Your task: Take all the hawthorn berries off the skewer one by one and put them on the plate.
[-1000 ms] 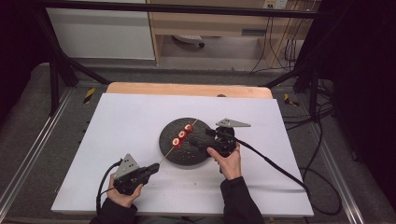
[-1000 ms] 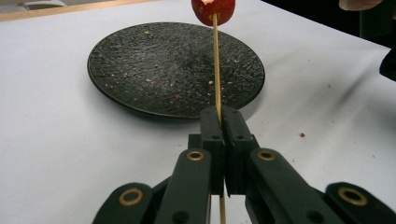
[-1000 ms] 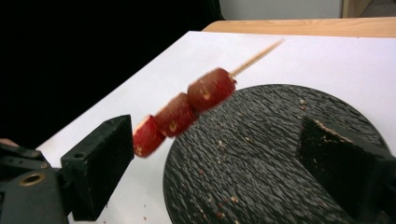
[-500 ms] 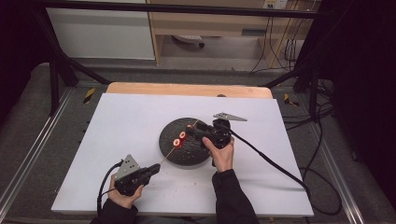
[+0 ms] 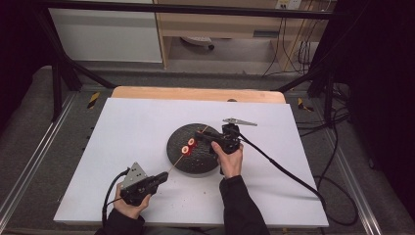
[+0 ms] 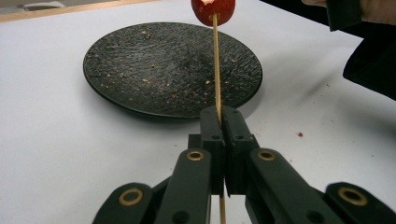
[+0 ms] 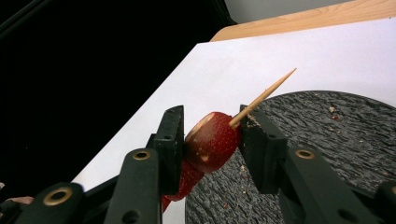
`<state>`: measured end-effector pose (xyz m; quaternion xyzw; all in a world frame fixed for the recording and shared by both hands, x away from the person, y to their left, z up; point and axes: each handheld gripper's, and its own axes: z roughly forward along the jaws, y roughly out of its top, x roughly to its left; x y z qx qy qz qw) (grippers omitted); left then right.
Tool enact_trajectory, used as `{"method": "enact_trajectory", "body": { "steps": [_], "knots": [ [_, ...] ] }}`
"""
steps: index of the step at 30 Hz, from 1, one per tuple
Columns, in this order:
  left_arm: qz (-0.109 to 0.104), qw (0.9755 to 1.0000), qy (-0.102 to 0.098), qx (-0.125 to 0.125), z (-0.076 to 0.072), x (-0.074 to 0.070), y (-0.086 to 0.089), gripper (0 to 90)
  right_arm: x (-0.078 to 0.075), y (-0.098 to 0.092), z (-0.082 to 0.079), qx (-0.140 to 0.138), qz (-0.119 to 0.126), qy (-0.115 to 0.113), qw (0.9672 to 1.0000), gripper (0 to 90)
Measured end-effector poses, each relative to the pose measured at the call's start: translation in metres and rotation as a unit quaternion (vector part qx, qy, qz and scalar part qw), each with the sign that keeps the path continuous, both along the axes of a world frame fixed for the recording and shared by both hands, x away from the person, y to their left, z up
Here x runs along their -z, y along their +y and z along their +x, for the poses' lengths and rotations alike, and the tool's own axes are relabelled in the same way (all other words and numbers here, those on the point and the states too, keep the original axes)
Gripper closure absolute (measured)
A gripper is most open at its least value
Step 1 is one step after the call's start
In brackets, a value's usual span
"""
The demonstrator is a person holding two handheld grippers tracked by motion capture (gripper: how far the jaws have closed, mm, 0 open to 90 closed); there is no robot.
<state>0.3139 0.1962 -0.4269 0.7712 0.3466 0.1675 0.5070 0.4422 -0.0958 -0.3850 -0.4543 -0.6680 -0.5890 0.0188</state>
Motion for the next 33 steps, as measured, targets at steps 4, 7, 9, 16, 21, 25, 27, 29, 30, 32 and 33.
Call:
{"method": "enact_trajectory", "body": {
  "steps": [4,7,9,16,21,25,27,29,30,32,33],
  "knots": [
    [-0.002,1.0000,-0.001,0.001,-0.001,-0.001,0.000,88.2,-0.003,-0.002,0.001,0.010,0.001,-0.006,0.9999,63.1],
    [-0.003,1.0000,-0.003,0.002,-0.001,-0.001,0.000,88.2,-0.006,-0.004,0.002,0.019,0.002,-0.016,0.9997,63.1],
    [-0.003,1.0000,-0.004,0.002,-0.001,-0.002,0.000,88.2,-0.011,-0.009,0.005,0.034,0.002,-0.024,0.9991,63.1],
    [-0.005,1.0000,-0.004,0.001,-0.001,-0.002,0.001,88.2,-0.022,-0.022,0.016,0.068,-0.001,-0.047,0.9966,63.2],
    [-0.005,1.0000,-0.004,0.001,-0.001,-0.002,0.002,88.2,-0.029,-0.031,0.023,0.089,-0.008,-0.063,0.9941,63.1],
    [-0.007,1.0000,-0.006,-0.002,-0.001,-0.003,0.003,88.2,-0.027,-0.036,0.024,0.098,-0.021,-0.061,0.9931,63.0],
    [-0.008,0.9999,-0.007,-0.004,0.000,-0.004,0.005,88.3,-0.023,-0.037,0.024,0.099,-0.022,-0.056,0.9933,63.0],
    [-0.011,0.9999,-0.006,-0.007,0.000,-0.004,0.006,88.2,-0.016,-0.037,0.023,0.093,-0.032,-0.048,0.9940,62.9],
    [-0.011,0.9999,-0.006,-0.008,0.000,-0.004,0.007,88.2,-0.011,-0.035,0.023,0.089,-0.038,-0.044,0.9943,62.9],
    [-0.013,0.9999,-0.005,-0.010,0.001,-0.004,0.007,88.2,-0.001,-0.030,0.021,0.076,-0.055,-0.034,0.9950,62.8],
    [-0.013,0.9999,-0.005,-0.010,0.001,-0.004,0.007,88.2,-0.001,-0.030,0.021,0.076,-0.055,-0.034,0.9950,62.8]
  ]
}}
